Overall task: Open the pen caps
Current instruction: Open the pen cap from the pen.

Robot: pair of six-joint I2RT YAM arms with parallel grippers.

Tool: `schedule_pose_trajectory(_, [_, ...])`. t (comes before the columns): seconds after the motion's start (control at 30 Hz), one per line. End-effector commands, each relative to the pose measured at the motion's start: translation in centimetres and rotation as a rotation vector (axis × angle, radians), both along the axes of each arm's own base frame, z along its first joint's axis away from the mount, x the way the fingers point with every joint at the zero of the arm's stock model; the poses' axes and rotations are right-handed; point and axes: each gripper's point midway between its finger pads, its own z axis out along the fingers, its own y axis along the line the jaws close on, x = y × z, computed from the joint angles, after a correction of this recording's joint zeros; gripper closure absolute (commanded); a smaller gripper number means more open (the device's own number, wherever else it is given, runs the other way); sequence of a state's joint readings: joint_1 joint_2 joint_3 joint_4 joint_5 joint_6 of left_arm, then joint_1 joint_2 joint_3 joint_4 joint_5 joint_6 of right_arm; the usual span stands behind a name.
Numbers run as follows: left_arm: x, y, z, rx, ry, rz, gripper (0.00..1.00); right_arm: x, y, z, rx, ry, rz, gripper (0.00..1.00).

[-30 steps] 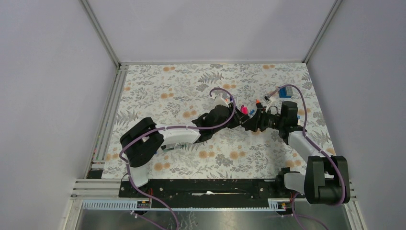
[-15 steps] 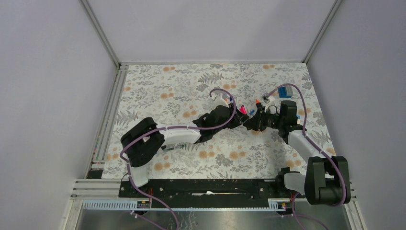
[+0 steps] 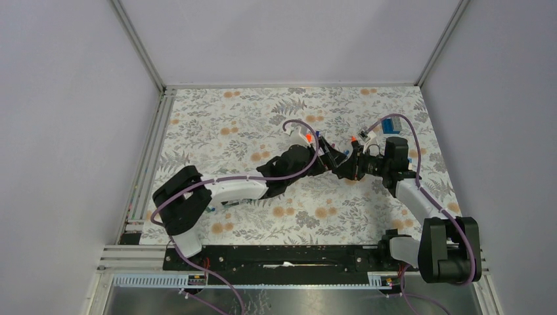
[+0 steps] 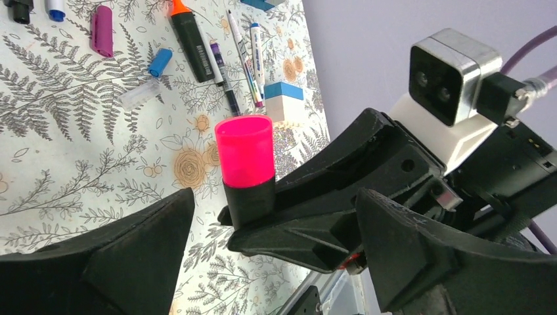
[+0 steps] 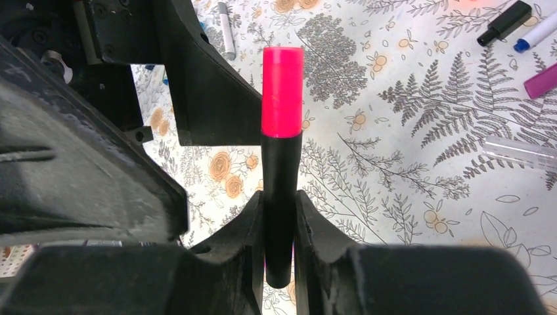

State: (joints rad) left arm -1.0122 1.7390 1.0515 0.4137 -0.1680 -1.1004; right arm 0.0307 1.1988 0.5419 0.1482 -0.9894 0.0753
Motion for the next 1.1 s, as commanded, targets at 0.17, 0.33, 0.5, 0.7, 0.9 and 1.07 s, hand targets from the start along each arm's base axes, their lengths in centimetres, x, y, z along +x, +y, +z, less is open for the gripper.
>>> schedule_pose_trajectory(0.17, [0.3,3.8,4.9,0.0,-0.183,0.061,0.01,-0.7,1.0,3.6,0.064,-0.13,0.133,1.0])
schedule_pose_trajectory(0.33, [0.0,6.8,5.4,0.064,-0.275,0.095,0.01,-1.2,1.1,3.9,0.079,-0.134,0.167,1.0])
schedule_pose_trajectory(0.5, [-1.0,10.4,7.1,0.034,-0.431,0.112,0.01,-1.9,1.3,4.1,0.107,-0.132,0.206,1.0])
schedule_pose_trajectory(0.7, [-3.8,13.0,9.7,-0.203,-0.551,-0.075,0.01,-2.8,1.7,4.4,0.145,-0.14,0.259,1.0])
schedule_pose_trajectory(0.9, [-5.2,11.8,10.5,-0.194,-0.617,-0.224,0.01,-3.4,1.8,4.7,0.169,-0.145,0.293,1.0])
schedule_pose_trajectory(1.07, [-5.7,9.9,10.7,-0.219,-0.657,-0.329,0.01,-3.8,2.0,4.8,0.193,-0.142,0.316,1.0])
